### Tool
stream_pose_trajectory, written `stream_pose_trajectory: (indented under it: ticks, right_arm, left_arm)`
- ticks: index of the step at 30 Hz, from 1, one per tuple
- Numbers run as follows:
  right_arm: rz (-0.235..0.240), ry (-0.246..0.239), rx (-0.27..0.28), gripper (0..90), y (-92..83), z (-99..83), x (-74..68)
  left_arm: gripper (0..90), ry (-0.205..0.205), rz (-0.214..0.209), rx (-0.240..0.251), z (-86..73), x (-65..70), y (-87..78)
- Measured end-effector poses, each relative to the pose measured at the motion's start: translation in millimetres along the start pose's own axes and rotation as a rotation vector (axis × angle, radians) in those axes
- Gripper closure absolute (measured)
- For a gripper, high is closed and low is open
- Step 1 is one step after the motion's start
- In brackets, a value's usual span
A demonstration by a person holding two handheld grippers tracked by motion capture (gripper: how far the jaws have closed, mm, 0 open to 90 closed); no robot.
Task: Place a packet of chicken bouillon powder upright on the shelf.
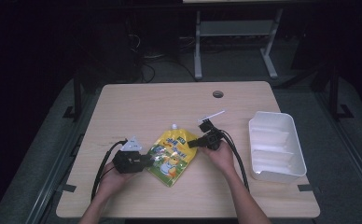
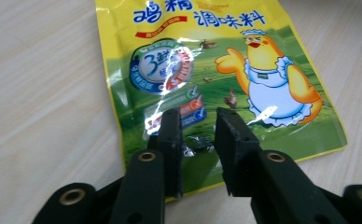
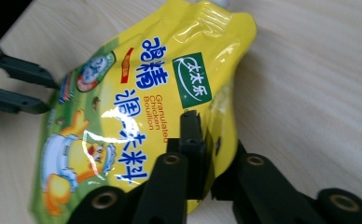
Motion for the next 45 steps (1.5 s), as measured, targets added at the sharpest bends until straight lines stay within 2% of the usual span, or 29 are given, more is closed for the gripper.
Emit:
stream_pose_trajectory:
  ticks: [4, 6, 7, 13, 20, 26, 31, 36, 40, 42, 43, 45]
  right_arm:
    - [0.012, -0.033, 0.042, 89.0, -13.0, 7.0, -10.1]
    - [0.009, -0.057, 0.067, 89.2, -22.0, 10.9, -16.6]
    - [0.008, -0.067, 0.078, 89.3, -26.5, 12.6, -20.4]
    - [-0.006, -0.157, 0.106, 89.5, -49.2, 21.0, -43.2]
    - [0.005, -0.259, 0.135, 89.6, -68.1, 30.3, -72.0]
    - [0.027, -0.351, 0.147, 89.7, -79.7, 32.9, -98.6]
    - [0.039, -0.438, 0.130, 89.7, -83.8, 32.6, -120.2]
    - [0.049, -0.509, 0.114, 89.7, -87.5, 30.2, -135.7]
    - [0.072, -0.523, 0.109, 89.7, -90.0, 28.9, -141.2]
    - [0.092, -0.534, 0.117, 89.7, -90.1, 28.2, -142.3]
    - [0.100, -0.531, 0.119, 89.7, -89.3, 27.8, -141.7]
    - [0.121, -0.528, 0.115, 89.6, -86.9, 26.2, -140.2]
  left_arm:
    - [66.4, -0.044, -0.016, 0.071, 3.4, -4.9, -11.6]
    - [59.9, -0.060, -0.006, 0.087, 3.7, -7.2, -14.7]
    - [52.7, -0.069, 0.002, 0.096, 4.1, -8.3, -15.8]
    - [38.4, -0.116, -0.061, 0.123, 4.9, -10.1, -16.7]
    - [31.1, -0.146, -0.129, 0.173, 6.9, -10.3, -20.4]
    - [29.9, -0.138, -0.169, 0.198, 8.1, -7.6, -23.4]
    - [28.8, -0.119, -0.185, 0.204, 8.8, -5.0, -24.1]
    - [26.7, -0.127, -0.207, 0.225, 10.3, -3.8, -25.0]
    - [26.4, -0.120, -0.239, 0.236, 11.6, -0.5, -24.8]
    - [26.8, -0.130, -0.280, 0.234, 11.8, 1.3, -23.6]
    - [28.8, -0.138, -0.305, 0.232, 11.8, 2.1, -23.0]
    - [34.4, -0.130, -0.329, 0.232, 11.8, 3.4, -22.6]
Point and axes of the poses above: each handheld gripper's, and its own axes: y roughly forward along the jaws, z roughly out of its top, x roughly to its right, the point moved 4 cm from there along y, roughly forward along the jaws, and after that the axes turned 4 degrees about z, right-handed, at the moved point
